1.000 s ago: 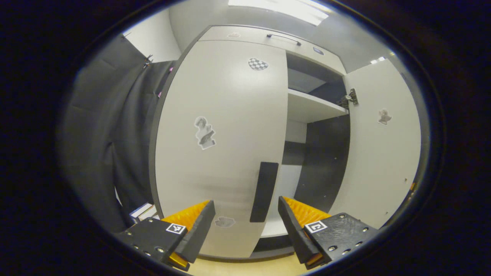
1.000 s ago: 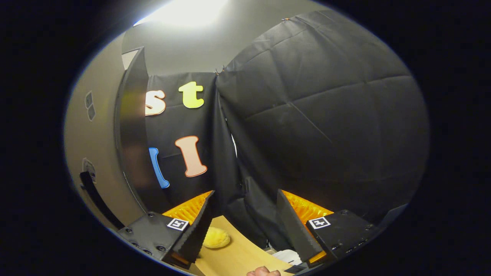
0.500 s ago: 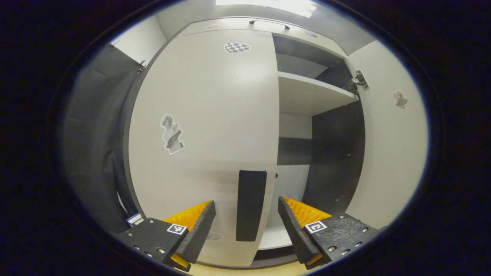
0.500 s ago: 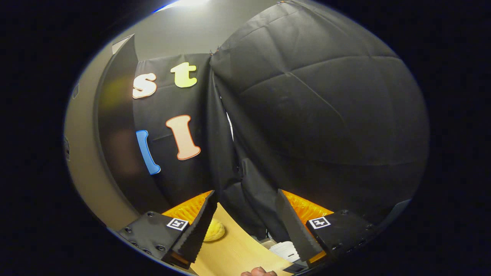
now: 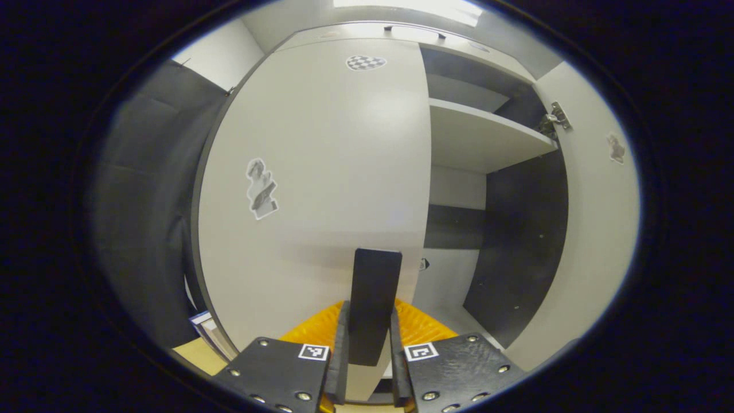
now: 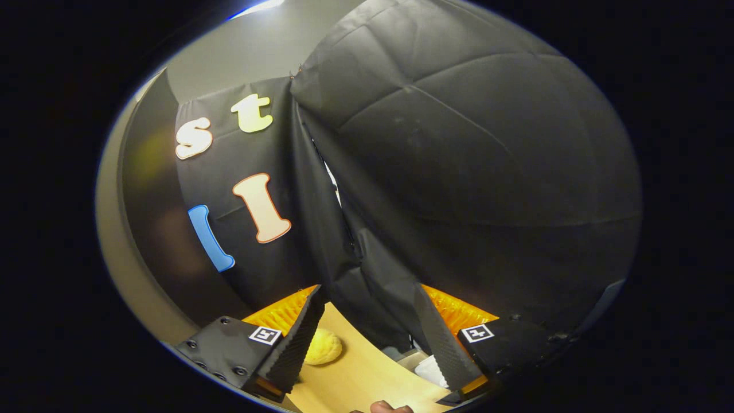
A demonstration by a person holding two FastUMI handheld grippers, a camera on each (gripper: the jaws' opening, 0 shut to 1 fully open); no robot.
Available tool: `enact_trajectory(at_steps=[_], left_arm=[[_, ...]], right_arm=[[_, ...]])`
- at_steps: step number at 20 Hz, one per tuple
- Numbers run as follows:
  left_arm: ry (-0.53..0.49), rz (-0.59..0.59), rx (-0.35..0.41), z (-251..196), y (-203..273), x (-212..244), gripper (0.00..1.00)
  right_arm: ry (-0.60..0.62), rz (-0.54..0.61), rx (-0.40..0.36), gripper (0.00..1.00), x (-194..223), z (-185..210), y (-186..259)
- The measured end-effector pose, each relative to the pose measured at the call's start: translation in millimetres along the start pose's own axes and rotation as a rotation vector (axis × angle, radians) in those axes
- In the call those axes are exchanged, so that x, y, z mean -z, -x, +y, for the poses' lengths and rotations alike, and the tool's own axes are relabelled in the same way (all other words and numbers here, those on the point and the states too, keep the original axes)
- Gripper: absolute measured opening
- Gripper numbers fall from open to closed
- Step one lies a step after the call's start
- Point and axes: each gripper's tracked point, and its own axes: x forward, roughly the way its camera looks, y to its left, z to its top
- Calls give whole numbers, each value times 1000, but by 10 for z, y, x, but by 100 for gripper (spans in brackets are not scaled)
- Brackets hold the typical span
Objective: Open the right door of the double-door shoe cabinet with the right hand, and open the left door with the left hand.
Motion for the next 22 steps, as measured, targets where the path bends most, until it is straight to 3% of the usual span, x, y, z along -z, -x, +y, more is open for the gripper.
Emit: enact_trajectory(at_steps=[2, 4, 5, 8, 15, 16, 22], left_arm=[[-29, -14, -10, 6, -8, -10, 37], [-73, -14, -26, 1, 21, 33, 30], [-79, -20, -30, 4, 5, 47, 27], [-76, -16, -7, 7, 3, 49, 11], [-47, -11, 28, -1, 34, 56, 11], [-42, -11, 38, -4, 38, 54, 11], [-8, -6, 111, -61, 61, 32, 11]], right_arm=[[12, -1, 1, 98, 20, -36, -2], [43, -2, 3, 98, 24, -44, -2], [60, -3, 3, 92, 26, -49, -1], [95, -1, -7, 98, 34, -10, 24], [148, -6, -18, 98, 10, 95, 176], [154, -9, -18, 92, -4, 115, 223], [180, -31, -8, 92, -28, 225, 656]])
